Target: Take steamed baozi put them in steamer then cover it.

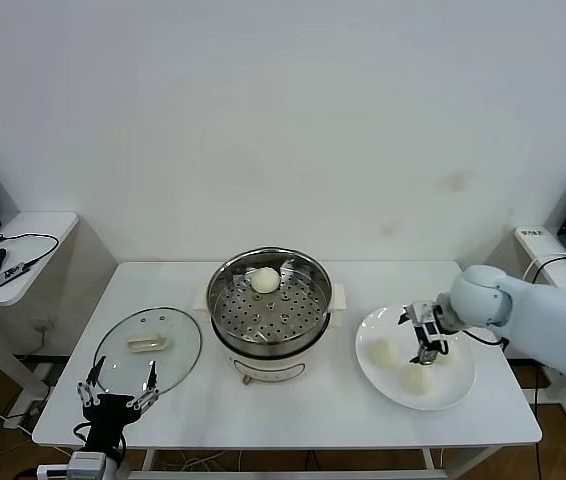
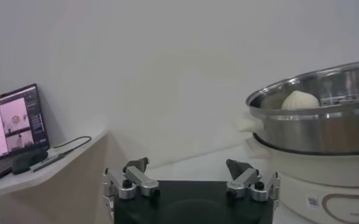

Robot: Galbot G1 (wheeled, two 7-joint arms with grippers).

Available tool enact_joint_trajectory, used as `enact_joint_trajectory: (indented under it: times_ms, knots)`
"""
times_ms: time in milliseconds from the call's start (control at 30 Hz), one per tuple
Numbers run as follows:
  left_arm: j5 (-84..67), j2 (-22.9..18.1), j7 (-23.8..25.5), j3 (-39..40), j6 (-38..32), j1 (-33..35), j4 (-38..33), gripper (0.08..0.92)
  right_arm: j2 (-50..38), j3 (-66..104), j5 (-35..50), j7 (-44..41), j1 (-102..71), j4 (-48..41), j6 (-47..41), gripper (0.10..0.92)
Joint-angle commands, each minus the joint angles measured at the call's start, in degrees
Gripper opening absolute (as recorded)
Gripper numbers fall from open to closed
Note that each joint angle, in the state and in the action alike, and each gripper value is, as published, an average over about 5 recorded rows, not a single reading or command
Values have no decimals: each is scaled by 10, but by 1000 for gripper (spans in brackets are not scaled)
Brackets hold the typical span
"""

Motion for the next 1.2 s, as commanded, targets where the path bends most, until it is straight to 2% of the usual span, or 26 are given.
enact_joint_trajectory:
  times_ms: [33, 533, 733, 1000, 1200]
  knots:
    - [2, 0, 0, -1, 1, -1, 2, 823, 61, 51, -16, 2, -77, -90, 13, 823]
    - [0, 0, 1, -5, 1, -9, 15, 823, 129, 59, -28, -7, -94, -155, 21, 808]
    - [0, -1, 0, -4, 2, -10, 16, 823, 134, 61, -34, -13, -95, -158, 17, 733]
    - [-2, -3, 0, -4, 2, -10, 16, 823, 123, 60, -37, -34, -79, -154, 19, 576]
    - [-3, -2, 0, -5, 3, -9, 10, 823, 102, 60, -28, -53, -41, -138, 19, 536]
